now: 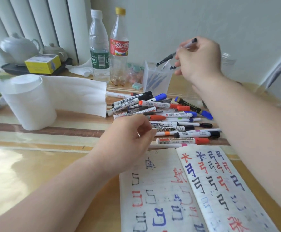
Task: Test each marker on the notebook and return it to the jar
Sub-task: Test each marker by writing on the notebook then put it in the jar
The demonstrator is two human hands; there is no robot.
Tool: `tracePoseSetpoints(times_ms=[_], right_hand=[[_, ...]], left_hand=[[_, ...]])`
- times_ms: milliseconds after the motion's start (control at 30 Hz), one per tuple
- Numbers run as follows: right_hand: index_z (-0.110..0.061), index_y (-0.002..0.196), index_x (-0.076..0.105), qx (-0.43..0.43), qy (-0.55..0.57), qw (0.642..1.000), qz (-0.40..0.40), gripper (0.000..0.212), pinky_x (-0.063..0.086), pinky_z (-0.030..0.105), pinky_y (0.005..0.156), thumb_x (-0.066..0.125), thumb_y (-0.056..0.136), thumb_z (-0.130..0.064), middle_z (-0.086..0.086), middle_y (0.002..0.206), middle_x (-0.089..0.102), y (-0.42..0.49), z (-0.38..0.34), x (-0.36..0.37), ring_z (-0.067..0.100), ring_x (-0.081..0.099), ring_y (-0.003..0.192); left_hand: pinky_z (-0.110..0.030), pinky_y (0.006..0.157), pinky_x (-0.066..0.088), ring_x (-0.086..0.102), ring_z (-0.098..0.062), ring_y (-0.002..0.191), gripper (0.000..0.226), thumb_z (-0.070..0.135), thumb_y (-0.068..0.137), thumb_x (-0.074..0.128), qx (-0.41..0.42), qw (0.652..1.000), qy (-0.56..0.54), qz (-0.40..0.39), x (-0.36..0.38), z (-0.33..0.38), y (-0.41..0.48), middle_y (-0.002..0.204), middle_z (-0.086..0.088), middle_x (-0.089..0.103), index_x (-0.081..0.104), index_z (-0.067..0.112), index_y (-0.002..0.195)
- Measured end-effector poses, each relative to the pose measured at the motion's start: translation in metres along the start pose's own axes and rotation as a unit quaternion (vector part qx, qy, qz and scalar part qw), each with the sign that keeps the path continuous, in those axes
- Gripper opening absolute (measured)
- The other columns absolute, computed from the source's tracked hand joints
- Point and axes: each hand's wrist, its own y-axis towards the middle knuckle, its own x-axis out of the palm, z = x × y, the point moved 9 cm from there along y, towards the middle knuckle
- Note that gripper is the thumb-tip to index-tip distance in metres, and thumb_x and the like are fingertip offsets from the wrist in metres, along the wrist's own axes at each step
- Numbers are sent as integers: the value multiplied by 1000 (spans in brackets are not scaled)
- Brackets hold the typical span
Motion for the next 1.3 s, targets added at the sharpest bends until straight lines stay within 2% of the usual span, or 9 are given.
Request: tracePoseSetpoints(times_ms=[100,233,367,467,600,733,933,1067,1300], right_hand=[[-18,107,62,56,2,998,-3,17,55,27,50,64,93,-8,6,80,69,5,19,12,8,65,50],[-10,137,54,67,-29,997,-17,47,59,30,53,66,92,-8,8,79,72,-11,30,11,14,70,56],[-22,109,70,37,-146,973,-174,23,54,26,49,72,89,-11,0,77,75,-62,33,19,10,71,59],[-35,83,68,-32,-300,919,-252,16,55,23,67,74,89,-22,-15,77,70,-99,41,14,2,68,72],[-36,96,72,-34,-370,897,-242,14,57,31,73,69,89,-24,-19,84,67,-116,61,-14,2,65,76],[-38,92,69,-22,-341,907,-248,14,45,15,66,75,87,-26,-23,83,67,-112,74,-25,-4,61,77],[-32,88,71,-59,-335,906,-251,11,38,9,57,73,87,-22,-21,77,61,-113,78,-20,-7,57,81],[-29,98,71,-114,-318,917,-211,15,42,16,70,75,86,-22,-20,88,60,-110,69,-13,1,54,81],[-24,130,67,-155,-350,896,-225,37,44,36,97,62,94,-18,-9,124,65,-110,64,8,17,49,114]], left_hand=[[-39,65,60,67,-6,63,20,39,97,64,1,1000,7,-4,0,1,0,75,26,67,63,29,80],[-37,65,61,67,-5,64,16,32,96,62,-1,1000,21,-10,1,2,1,76,26,67,63,29,81],[-41,66,62,70,-11,64,14,19,93,58,-18,999,22,-20,0,0,1,70,14,70,64,27,84],[-42,66,62,71,-13,63,15,15,91,56,-28,999,25,-23,-1,0,0,68,10,71,63,27,84],[-44,64,62,72,-11,56,19,13,92,53,-40,999,23,-22,-2,1,-1,71,13,72,61,29,87],[-43,57,61,71,-9,52,23,10,93,51,-40,999,20,-23,-2,4,-2,79,19,69,59,31,90],[-25,46,54,71,-7,50,23,9,92,49,-54,998,26,-21,-2,2,-2,76,23,69,59,30,87],[-22,46,53,70,-6,50,21,10,92,49,-64,997,33,-20,0,-1,-1,71,19,70,59,28,86],[-26,53,56,69,-6,51,18,14,93,53,-51,996,64,-27,4,0,0,61,10,72,59,30,85]])
